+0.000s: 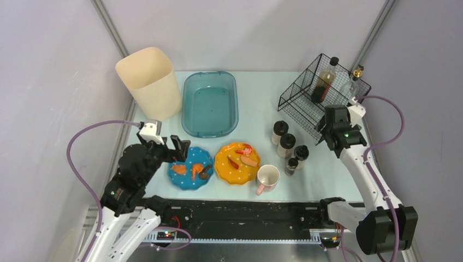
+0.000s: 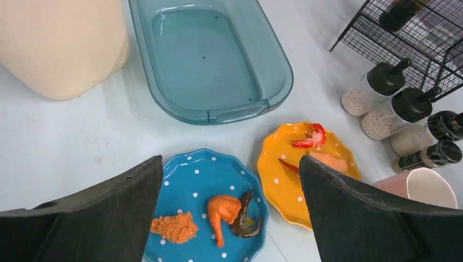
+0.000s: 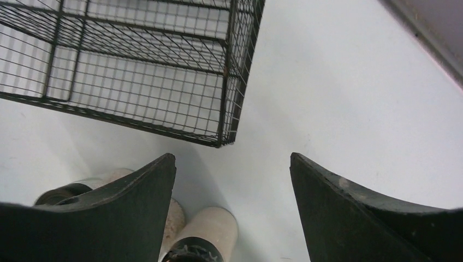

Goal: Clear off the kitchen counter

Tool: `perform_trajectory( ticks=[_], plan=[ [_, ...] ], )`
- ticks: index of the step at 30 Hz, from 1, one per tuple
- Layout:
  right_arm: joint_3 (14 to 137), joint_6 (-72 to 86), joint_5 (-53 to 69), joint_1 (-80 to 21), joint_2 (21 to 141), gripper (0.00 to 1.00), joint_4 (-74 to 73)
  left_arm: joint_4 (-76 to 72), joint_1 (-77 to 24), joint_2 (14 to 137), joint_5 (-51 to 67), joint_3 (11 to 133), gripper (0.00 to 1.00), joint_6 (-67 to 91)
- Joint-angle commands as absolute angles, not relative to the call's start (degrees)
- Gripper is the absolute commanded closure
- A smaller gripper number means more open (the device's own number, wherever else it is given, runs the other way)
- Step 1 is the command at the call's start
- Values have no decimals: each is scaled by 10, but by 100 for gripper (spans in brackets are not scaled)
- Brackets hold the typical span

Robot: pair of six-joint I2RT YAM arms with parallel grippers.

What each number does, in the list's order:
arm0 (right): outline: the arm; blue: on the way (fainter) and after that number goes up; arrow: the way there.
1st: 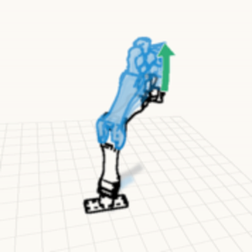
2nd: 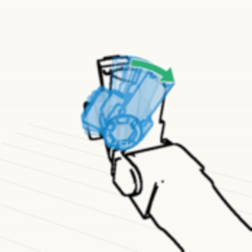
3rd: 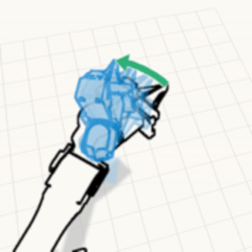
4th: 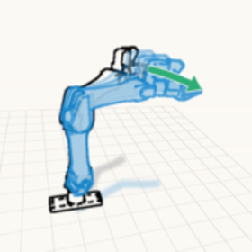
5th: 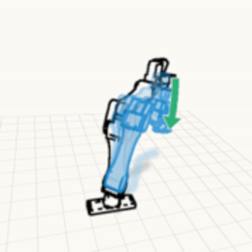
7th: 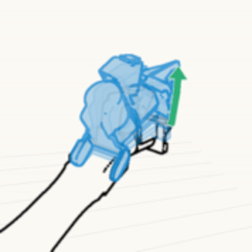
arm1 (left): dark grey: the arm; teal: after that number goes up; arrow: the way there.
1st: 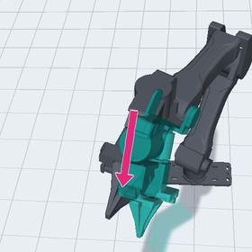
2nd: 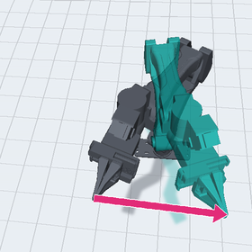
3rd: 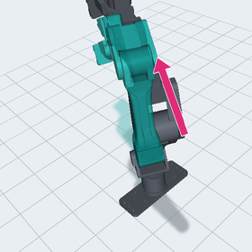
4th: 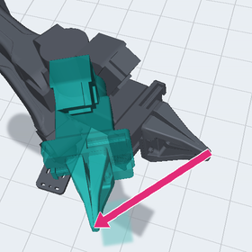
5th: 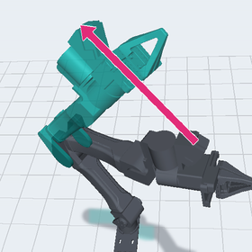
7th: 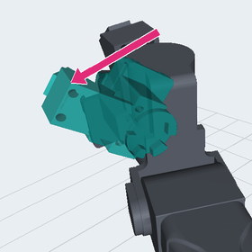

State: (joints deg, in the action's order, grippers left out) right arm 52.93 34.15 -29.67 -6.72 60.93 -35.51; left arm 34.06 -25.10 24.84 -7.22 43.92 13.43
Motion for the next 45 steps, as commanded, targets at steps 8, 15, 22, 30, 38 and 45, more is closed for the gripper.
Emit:
perform_trajectory(
  ticks=[8,15,22,30,38,45],
  plan=[
    [486,377,-309,-62,658,26,-268,333,-247,240,-69,439,2,126],
    [486,378,-335,-47,692,27,-224,333,-247,240,-70,439,2,126],
    [491,381,-309,-14,732,38,-184,333,-247,240,-72,439,2,126],
    [493,362,-282,-14,756,71,-164,333,-247,240,-74,439,2,125],
    [493,316,-269,-14,771,100,-133,333,-247,241,-75,440,2,125],
    [492,260,-220,-21,786,100,-77,333,-247,240,-74,439,2,125]
  ],
)
